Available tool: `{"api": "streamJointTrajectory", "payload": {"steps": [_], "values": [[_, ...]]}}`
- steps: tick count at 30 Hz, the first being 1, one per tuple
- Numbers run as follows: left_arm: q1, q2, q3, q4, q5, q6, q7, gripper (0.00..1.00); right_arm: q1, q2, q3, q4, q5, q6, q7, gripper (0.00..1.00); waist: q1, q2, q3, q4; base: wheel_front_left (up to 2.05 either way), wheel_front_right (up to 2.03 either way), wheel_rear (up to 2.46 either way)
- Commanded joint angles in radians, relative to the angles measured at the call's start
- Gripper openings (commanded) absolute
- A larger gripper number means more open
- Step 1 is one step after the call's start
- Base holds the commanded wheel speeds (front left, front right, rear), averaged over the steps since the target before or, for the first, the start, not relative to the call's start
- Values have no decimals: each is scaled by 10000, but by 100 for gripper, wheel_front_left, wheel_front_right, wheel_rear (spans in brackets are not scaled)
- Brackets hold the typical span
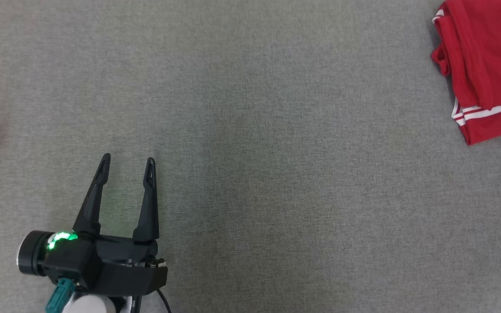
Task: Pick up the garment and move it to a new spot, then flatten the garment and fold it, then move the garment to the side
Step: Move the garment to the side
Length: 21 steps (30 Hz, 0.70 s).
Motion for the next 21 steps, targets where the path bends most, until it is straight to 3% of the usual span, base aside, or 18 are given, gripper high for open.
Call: {"api": "streamJointTrajectory", "payload": {"steps": [1, 21], "values": [[-153, -2, 51, -84, 95, -18, -14, 100, -180, -82, 74, 19, -102, 4, -56, 0, -2, -2, 303, -210, 0, 0, 0], [-113, 0, 153, -536, 339, -95, -14, 100, -1052, -381, 614, 831, -401, 4, -257, 0, -2, -2, 593, -347, 0, 0, 0]]}}
